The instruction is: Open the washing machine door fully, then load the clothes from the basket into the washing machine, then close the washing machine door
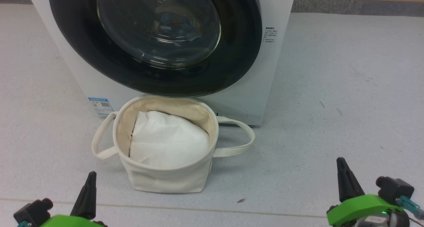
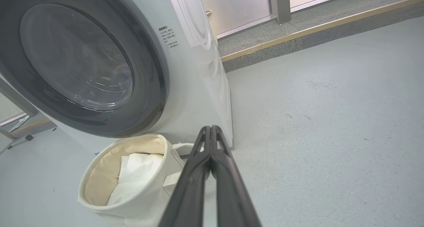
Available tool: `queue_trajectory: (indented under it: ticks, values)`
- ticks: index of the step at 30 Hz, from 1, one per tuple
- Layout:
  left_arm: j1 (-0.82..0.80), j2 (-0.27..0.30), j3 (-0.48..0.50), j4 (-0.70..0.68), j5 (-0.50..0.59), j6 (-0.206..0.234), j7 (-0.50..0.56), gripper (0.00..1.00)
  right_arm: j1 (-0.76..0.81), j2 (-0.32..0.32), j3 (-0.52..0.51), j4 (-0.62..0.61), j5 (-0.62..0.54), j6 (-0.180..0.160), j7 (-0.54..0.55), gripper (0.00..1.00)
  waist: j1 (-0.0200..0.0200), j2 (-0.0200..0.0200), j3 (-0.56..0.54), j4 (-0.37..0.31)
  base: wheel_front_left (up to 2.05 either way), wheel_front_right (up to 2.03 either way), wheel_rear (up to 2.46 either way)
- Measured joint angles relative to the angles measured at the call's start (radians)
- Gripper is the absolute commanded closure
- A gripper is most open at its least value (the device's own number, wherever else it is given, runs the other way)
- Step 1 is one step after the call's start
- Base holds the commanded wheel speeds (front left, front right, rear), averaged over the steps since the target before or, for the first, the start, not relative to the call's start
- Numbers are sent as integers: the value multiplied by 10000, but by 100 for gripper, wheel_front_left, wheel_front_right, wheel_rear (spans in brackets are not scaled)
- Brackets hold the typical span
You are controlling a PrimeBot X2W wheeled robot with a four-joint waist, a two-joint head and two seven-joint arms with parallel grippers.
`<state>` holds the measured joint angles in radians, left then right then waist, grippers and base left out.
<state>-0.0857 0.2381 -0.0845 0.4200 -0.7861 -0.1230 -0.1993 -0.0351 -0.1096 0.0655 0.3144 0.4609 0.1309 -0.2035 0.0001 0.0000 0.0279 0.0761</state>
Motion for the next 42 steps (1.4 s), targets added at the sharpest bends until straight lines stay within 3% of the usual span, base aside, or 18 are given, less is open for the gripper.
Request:
queue_trajectory:
  ticks: [42]
  values:
    - [6, -756, 642, -642, -3175, 96, 1198, 100, -40, 203, -792, -50, 4410, -2, 1231, 100, -1, 0, -113, -297, 0, 0, 0]
